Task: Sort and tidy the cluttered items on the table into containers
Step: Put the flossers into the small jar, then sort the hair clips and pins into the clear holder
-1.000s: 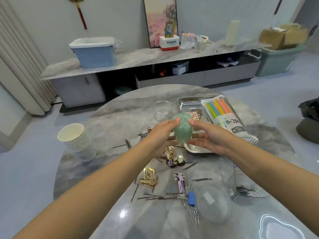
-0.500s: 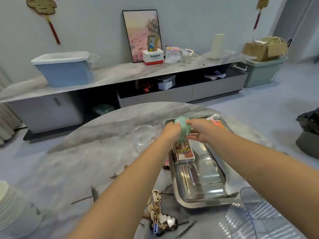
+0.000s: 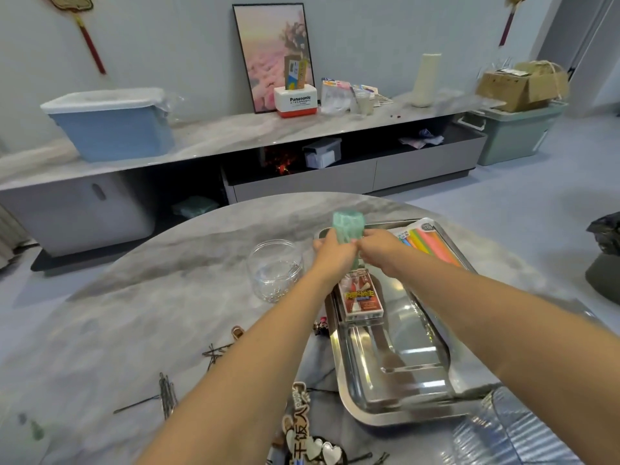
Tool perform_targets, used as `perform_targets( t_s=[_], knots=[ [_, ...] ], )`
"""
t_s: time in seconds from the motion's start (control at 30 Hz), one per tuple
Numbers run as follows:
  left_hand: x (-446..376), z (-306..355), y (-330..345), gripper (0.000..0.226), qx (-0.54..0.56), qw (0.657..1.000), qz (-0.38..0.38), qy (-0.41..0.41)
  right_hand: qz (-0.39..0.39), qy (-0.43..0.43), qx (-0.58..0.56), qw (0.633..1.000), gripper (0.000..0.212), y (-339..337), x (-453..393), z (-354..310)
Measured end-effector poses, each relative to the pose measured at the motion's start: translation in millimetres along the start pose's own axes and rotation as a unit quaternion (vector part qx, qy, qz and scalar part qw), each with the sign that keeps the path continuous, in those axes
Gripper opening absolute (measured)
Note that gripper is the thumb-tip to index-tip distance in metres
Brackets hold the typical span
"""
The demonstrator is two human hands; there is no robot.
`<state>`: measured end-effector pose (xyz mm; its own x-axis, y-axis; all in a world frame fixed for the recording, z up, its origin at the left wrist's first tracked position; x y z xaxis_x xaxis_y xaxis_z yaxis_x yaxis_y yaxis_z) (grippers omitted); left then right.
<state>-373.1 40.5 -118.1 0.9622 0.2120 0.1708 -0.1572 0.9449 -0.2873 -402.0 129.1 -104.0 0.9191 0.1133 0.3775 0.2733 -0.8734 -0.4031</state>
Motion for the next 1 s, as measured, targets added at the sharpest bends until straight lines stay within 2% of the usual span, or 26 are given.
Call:
perform_targets(
  t_s=[0.03,0.13,0.17,0.23,0.3,0.4,0.43,0.5,0.57,0.63,0.73,0.87,1.0],
  knots=[
    [-2,-4,3,0.048,-0.01,1.0,-0.007,-0.01,-0.006,0.003,0.011,1.0,0.033,0,2,4],
    [-24,-26,7,0.07,-0.006,0.998,0.011,-0.054,-0.027,0.0,-0.007,1.0,0.038,-2,7,8],
    [-27,-27,6,0.07,0.002,0.998,0.021,-0.056,-0.041,0.008,-0.017,0.999,0.036,-2,9,9],
    [-4,-6,-3,0.055,0.01,0.998,0.025,-0.052,-0.061,0.028,-0.014,0.998,0.031,-2,10,10],
    [15,8,-10,0.038,-0.015,0.999,0.032,-0.021,-0.06,0.033,0.001,0.998,0.029,-4,14,7],
    [31,13,-23,0.038,-0.11,0.987,0.084,0.087,-0.016,0.022,0.023,0.999,0.032,-14,20,1],
    [39,14,-31,0.039,-0.167,0.971,0.114,0.126,-0.003,0.019,0.028,0.999,0.031,-17,25,-1],
    [55,12,-51,0.034,-0.334,0.911,0.173,0.167,0.023,0.002,0.045,0.999,0.027,-22,37,-6],
    [61,-4,-66,0.034,-0.472,0.856,0.176,0.117,0.038,-0.015,0.055,0.998,0.026,-19,48,-9],
    [65,-20,-78,0.032,-0.538,0.83,0.132,0.064,0.04,-0.03,0.064,0.997,0.028,-12,57,-11],
    [76,-31,-89,0.032,-0.546,0.832,0.081,0.063,0.033,-0.041,0.087,0.995,0.025,-1,72,-13],
    [94,-22,-102,0.035,-0.512,0.846,0.085,0.121,0.027,-0.056,0.107,0.992,0.027,9,93,-16],
    [141,-2,-113,0.03,-0.472,0.86,0.077,0.176,-0.03,-0.071,0.078,0.994,0.034,22,132,-20]
  ],
)
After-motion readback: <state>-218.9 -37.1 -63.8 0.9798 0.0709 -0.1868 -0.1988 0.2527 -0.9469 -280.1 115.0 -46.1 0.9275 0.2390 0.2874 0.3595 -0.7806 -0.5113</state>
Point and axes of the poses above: each hand's wrist, its own x-axis away from the middle knuckle, its own y-axis out of the palm, z = x × y, the point moved 5 cm from there along -x, towards the middle knuckle, and after that the axes turned 5 degrees about y, right-handed, at the moved point
